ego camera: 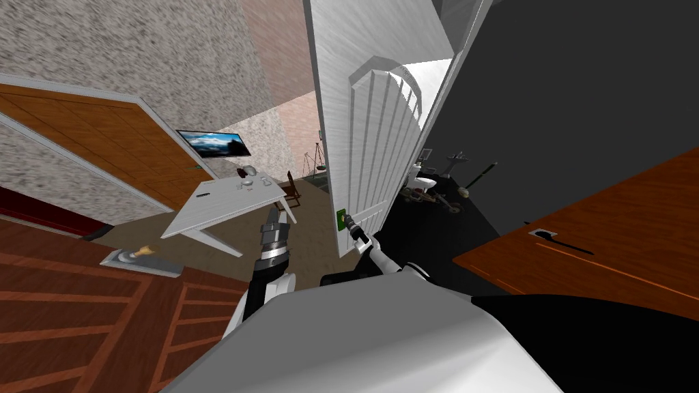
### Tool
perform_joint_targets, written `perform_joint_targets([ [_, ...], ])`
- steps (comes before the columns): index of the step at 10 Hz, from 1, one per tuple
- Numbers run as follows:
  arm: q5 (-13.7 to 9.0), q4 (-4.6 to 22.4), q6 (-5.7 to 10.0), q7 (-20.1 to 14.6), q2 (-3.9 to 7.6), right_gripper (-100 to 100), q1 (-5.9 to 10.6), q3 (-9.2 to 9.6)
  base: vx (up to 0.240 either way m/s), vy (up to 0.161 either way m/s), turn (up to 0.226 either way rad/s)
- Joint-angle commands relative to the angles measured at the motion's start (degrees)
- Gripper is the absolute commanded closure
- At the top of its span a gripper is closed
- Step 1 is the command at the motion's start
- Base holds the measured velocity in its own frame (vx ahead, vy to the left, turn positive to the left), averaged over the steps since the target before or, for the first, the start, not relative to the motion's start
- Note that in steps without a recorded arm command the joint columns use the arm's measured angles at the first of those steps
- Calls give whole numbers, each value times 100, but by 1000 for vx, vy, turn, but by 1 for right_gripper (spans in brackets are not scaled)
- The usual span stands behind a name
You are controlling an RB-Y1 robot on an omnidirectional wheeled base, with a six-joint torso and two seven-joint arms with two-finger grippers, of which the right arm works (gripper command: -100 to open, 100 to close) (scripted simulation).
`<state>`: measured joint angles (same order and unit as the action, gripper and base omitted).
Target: Push the door open
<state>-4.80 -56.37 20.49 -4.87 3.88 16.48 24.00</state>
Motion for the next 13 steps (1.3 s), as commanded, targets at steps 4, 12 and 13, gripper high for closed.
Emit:
perform_joint_targets([
  [4, -23, 148, 76, 70, 7, 100, 113, -318, 73, 99, -33],
  [12, -34, 337, 78, 232, -137, 100, 173, -832, 74, 123, -53],
  [13, -35, 356, 78, 249, -158, 100, 179, -885, 105, 180, -66],
])
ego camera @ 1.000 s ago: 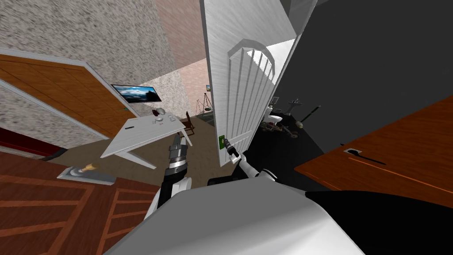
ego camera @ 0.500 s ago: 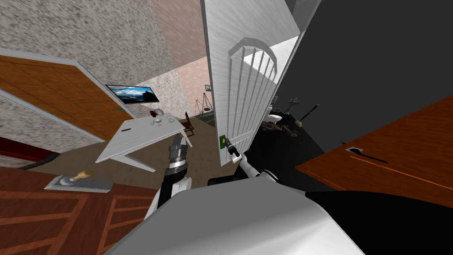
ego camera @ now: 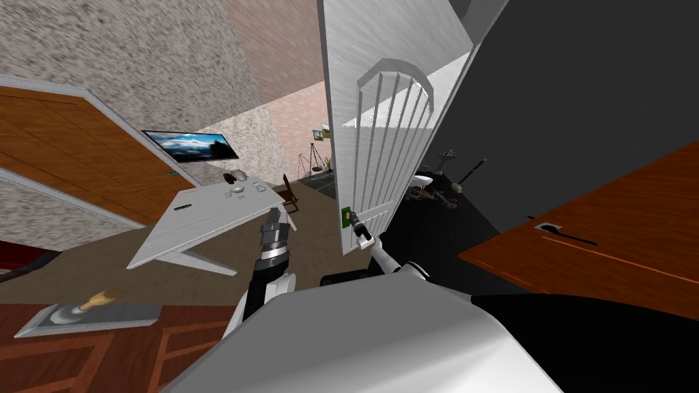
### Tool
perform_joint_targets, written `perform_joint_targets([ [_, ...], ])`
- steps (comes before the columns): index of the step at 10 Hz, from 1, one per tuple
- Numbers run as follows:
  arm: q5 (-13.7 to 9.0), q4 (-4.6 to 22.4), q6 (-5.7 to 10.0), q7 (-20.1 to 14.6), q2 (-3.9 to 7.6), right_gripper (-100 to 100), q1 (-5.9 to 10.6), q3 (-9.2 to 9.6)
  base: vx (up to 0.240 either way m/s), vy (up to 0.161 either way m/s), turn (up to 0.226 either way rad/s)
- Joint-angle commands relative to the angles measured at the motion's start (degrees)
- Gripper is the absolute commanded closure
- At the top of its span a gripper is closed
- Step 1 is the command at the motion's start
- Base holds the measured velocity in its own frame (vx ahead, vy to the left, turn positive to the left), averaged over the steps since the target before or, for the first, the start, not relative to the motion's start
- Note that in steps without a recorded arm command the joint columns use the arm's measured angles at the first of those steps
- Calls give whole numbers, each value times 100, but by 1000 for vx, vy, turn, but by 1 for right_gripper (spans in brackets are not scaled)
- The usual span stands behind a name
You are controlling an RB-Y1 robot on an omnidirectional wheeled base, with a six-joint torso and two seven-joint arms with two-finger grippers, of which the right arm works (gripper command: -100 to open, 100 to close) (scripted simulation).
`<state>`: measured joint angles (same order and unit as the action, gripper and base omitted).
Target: Push the door open
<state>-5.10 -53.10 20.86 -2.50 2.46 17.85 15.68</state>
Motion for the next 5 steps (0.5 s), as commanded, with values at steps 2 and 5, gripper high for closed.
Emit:
perform_joint_targets([
  [2, -5, 42, 22, 19, -5, 100, 23, -79, 86, 136, -46],
  [5, -38, 80, 43, 73, 109, 100, 51, -297, 142, 114, -54],
])
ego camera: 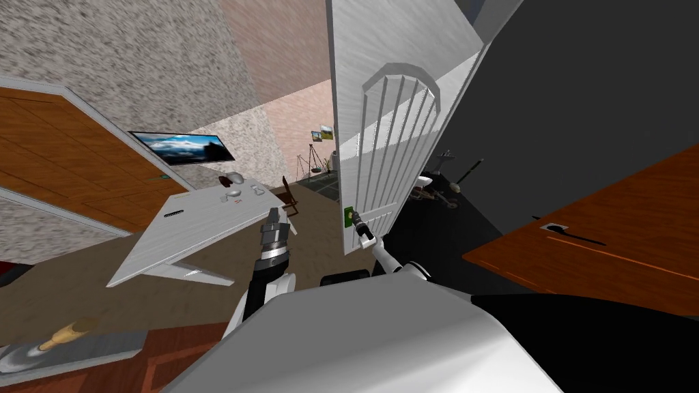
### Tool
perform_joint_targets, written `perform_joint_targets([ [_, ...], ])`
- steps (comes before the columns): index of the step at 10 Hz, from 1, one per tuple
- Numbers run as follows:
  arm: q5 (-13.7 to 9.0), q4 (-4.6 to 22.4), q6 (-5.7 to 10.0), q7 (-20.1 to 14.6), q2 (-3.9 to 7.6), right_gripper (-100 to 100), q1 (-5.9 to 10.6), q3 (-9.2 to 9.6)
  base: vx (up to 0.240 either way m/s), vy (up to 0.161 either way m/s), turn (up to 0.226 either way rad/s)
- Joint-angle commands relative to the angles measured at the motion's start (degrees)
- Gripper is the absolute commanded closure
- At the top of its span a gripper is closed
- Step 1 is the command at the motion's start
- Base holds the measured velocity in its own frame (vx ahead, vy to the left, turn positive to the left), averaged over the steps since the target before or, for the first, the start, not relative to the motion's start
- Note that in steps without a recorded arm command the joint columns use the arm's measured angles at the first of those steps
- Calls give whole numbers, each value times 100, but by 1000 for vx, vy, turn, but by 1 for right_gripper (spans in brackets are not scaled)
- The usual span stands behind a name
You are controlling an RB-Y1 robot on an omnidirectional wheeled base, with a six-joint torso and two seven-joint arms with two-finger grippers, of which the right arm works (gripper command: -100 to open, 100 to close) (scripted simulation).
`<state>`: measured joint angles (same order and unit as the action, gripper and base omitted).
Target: Push the door open
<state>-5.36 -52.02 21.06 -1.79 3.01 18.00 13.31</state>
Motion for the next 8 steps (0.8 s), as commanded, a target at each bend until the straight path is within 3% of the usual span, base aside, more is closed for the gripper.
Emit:
perform_joint_targets([
  [1, -21, -14, 27, 19, 79, 100, 41, -122, 165, 165, -48],
  [6, -74, 67, 52, 120, 189, 100, 71, -497, 185, 132, -85],
  [7, -22, 229, 126, 142, 135, -100, 142, -310, -33, 41, -231],
  [8, -22, 229, 126, 142, 135, -100, 142, -310, -176, 5, -124],
])
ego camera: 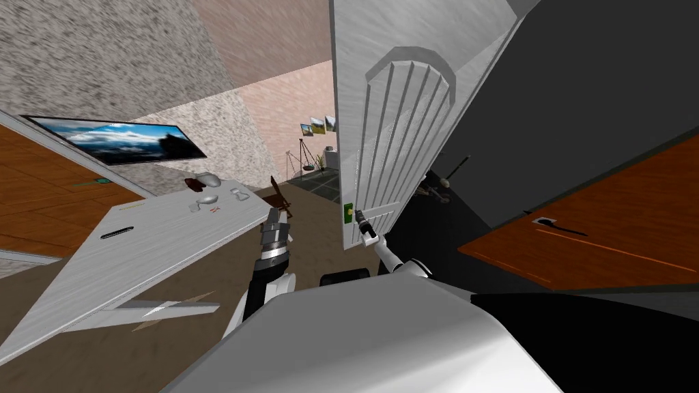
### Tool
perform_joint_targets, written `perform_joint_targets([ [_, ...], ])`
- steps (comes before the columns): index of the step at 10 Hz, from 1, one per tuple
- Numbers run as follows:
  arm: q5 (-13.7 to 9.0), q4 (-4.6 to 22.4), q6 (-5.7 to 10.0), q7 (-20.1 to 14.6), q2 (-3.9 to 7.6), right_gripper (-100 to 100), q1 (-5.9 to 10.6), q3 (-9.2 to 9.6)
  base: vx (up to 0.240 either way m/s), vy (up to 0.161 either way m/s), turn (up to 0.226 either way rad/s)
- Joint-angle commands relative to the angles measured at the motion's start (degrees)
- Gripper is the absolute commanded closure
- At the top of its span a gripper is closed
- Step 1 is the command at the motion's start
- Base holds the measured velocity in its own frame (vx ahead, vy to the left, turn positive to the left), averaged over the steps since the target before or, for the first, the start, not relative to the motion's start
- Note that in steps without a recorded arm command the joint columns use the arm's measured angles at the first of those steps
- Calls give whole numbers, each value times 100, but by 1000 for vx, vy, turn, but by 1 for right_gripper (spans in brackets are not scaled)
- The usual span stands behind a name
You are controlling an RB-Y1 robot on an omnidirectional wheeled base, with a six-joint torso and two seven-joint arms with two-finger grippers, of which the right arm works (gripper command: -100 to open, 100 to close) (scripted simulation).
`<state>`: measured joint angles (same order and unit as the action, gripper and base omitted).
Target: Push the door open
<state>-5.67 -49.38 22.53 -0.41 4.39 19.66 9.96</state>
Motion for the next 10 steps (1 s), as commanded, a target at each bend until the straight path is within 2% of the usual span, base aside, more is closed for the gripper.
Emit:
perform_joint_targets([
  [1, 32, -71, -40, 29, -47, -100, -46, 90, -201, -29, -99],
  [2, 58, -110, -59, 54, -111, -100, -70, 159, -183, -86, -181],
  [3, 58, -110, -59, 54, -111, -100, -70, 159, -136, -64, -47],
  [4, 107, -186, -97, 103, -307, -100, -117, 295, -174, -53, -202],
  [5, 107, -119, -97, 103, -307, -100, -117, 295, -177, -49, -115],
  [6, 107, -186, -97, 103, -307, -100, -117, 295, -95, -15, 10],
  [7, 138, -233, -121, 134, -487, -100, -146, 380, -95, -14, -118],
  [8, 154, -257, -133, 150, -602, -100, -160, 423, -133, -33, -133],
  [9, 159, -265, -137, 155, -646, -100, -165, 438, -119, -28, -57],
  [10, 149, -320, -193, 125, -576, -100, -167, 430, -46, -8, -3],
])
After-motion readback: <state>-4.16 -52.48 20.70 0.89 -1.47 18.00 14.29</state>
